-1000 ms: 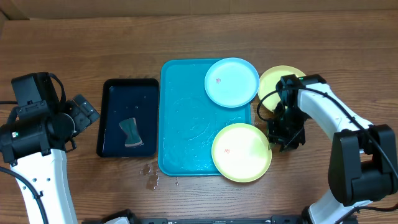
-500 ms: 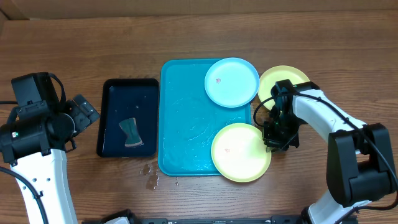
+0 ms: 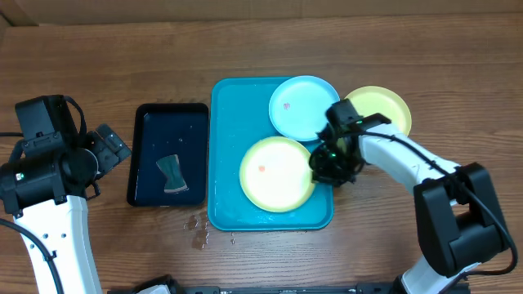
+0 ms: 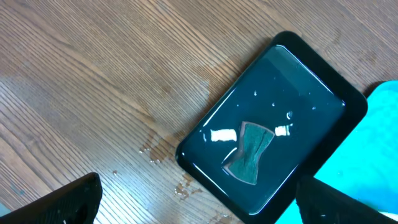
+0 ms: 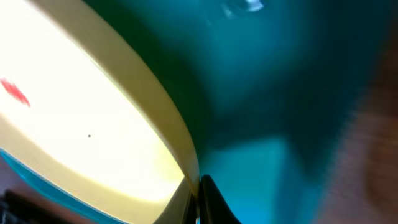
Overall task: Clean dirty plates on tray and stack at the side
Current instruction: 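Move the right gripper to the second yellow plate and grip its rim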
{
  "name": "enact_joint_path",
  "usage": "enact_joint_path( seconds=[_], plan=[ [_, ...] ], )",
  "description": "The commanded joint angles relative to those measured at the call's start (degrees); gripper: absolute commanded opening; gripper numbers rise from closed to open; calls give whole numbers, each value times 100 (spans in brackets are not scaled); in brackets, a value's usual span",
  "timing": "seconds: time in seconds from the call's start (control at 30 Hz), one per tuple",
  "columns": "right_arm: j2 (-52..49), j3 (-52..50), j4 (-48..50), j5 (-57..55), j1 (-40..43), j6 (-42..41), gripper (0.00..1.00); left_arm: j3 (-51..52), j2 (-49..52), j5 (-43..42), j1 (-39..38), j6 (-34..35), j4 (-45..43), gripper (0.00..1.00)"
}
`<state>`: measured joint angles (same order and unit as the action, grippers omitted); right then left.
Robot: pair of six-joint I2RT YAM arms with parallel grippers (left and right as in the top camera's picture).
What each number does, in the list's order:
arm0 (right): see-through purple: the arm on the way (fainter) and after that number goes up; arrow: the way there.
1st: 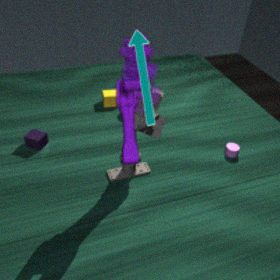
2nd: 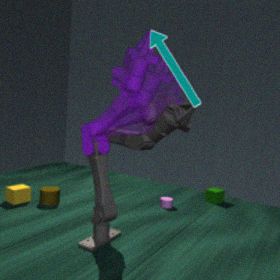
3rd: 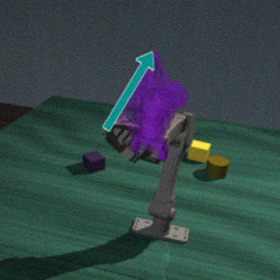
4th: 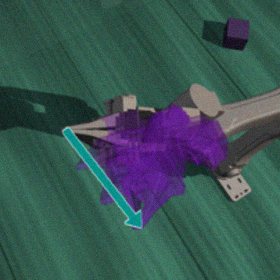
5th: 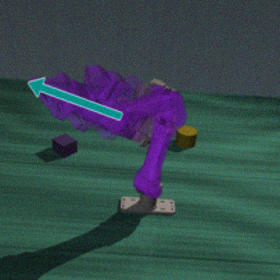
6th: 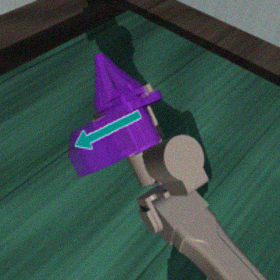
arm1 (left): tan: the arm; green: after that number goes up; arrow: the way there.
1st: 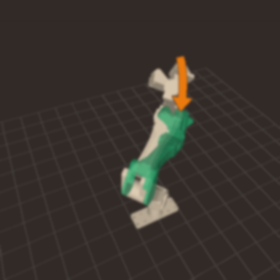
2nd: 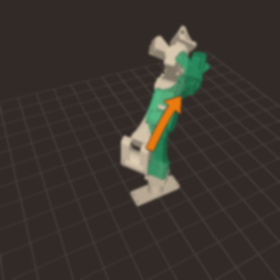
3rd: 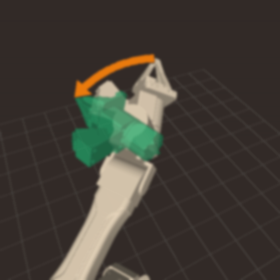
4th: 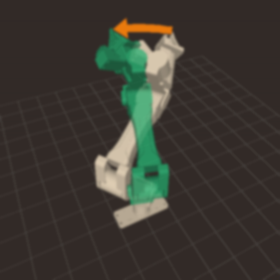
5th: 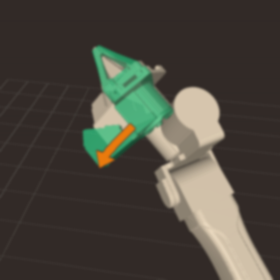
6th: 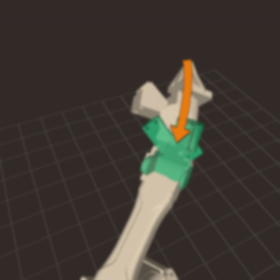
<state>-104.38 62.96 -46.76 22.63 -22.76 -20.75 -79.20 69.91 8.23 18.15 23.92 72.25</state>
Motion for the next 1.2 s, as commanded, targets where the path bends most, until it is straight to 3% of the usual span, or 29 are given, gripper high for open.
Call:
enact_joint_path(
  seconds=[0.0, 0.23, 0.3, 0.37, 0.47, 0.73, 0.77, 0.8, 0.83, 0.97, 1.03, 1.17],
  plan=[
    [33, -4, 354, -450, -302, -468, 4, -122, 13, 50, 20, 96, -9, 100],
    [33, 13, 675, -914, -619, -525, 12, -122, 13, 50, 20, 96, -9, 100],
    [33, 79, 732, -914, -616, -553, 35, -122, 13, 50, 20, 96, -9, 100],
    [33, 195, 748, -914, -614, -566, 44, -122, 13, 50, 20, 96, -9, 100],
    [35, 546, 522, -916, -605, -568, 47, -122, 13, 50, 20, 96, -9, 100],
    [35, 2203, -1506, -1456, -605, -802, 50, -122, 13, 50, 20, 96, -9, 100],
    [35, 2262, -1563, -1408, -605, -802, 63, -120, 13, 50, 20, 96, -9, 100],
    [35, 2262, -1539, -1316, -605, -804, 89, -122, 13, 50, 20, 96, -9, 100],
    [35, 2262, -1515, -1202, -603, -802, 100, -122, 13, 50, 20, 96, -9, 100],
    [33, 2262, -1598, -1071, -562, -798, 98, -122, 13, 50, 20, 96, -9, 100],
    [33, 2260, -1751, -1078, -562, -800, 78, -122, 13, 50, 20, 96, -9, 100],
    [33, 2260, -2070, -1078, -614, -804, 58, -122, 13, 50, 20, 96, -9, 100]
  ],
)
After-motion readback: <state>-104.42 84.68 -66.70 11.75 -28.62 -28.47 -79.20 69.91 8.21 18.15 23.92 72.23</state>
